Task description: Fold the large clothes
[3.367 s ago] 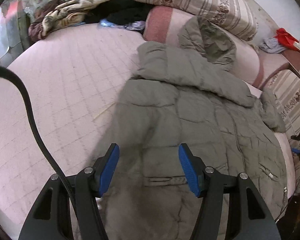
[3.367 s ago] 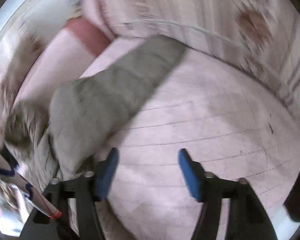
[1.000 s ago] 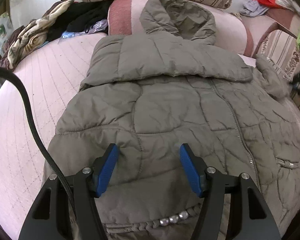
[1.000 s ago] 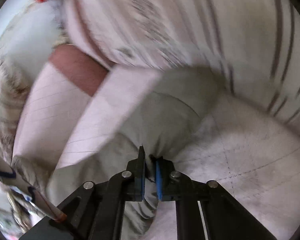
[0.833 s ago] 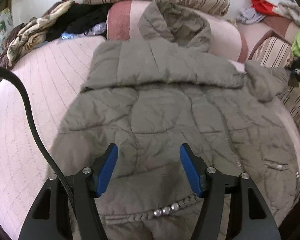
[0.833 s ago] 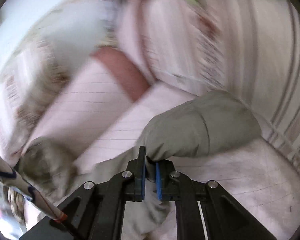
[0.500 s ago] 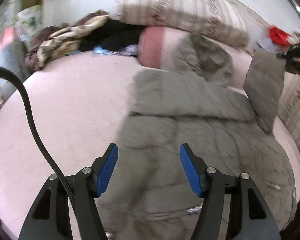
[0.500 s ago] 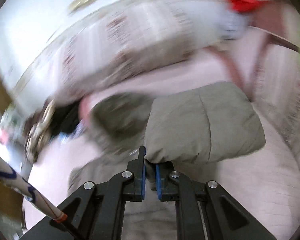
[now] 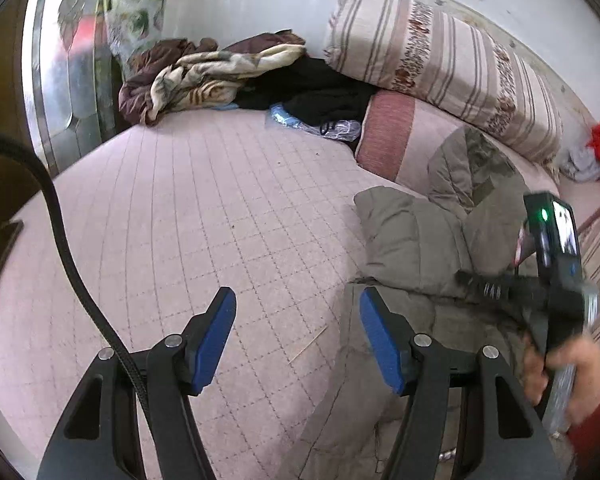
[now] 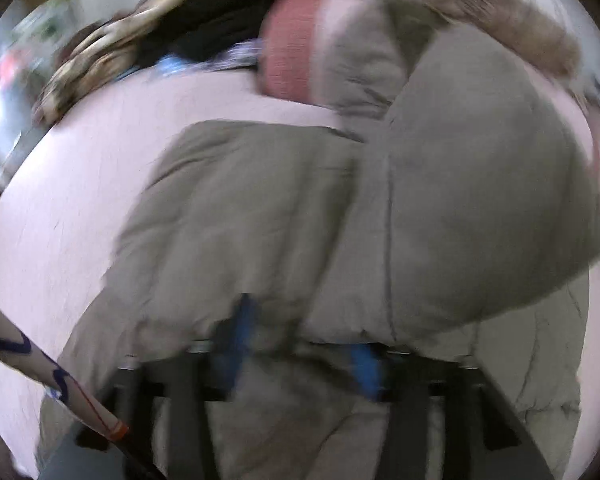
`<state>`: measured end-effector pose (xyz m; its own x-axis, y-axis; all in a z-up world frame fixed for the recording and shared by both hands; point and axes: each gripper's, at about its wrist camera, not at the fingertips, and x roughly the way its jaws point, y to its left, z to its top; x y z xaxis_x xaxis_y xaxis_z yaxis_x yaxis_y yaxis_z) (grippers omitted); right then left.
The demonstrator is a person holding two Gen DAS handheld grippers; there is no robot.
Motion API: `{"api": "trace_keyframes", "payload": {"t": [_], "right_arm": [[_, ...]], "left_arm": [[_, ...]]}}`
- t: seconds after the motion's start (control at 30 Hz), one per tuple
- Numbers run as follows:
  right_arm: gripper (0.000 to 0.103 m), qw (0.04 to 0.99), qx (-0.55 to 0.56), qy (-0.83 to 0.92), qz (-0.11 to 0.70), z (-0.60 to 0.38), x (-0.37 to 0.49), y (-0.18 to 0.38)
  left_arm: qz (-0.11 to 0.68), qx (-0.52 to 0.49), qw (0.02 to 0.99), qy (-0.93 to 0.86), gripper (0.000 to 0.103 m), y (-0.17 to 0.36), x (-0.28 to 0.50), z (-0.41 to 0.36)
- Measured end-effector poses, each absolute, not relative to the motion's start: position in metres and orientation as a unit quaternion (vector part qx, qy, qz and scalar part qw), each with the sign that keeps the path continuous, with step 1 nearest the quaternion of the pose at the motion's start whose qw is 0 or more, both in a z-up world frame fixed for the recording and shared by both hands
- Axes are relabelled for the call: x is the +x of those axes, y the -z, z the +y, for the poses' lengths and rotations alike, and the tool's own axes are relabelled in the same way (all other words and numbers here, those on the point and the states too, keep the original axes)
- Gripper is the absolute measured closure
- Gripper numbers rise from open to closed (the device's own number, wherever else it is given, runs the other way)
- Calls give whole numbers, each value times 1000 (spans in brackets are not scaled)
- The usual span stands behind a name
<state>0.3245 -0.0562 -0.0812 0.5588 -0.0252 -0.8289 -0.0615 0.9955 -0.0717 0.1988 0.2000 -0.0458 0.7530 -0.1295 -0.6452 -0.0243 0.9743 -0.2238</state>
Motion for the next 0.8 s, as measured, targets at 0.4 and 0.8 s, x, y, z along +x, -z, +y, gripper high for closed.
{"api": "trace_keyframes", "payload": {"t": [0.4, 0.8], "right_arm": [[62, 887, -13, -56, 459, -91, 257, 35], [75, 848, 71, -12, 525, -60, 368, 95]], "left_arm": [[382, -131, 915, 17, 40, 60, 200, 205], [382, -62, 922, 7, 40, 65, 211, 180]]}}
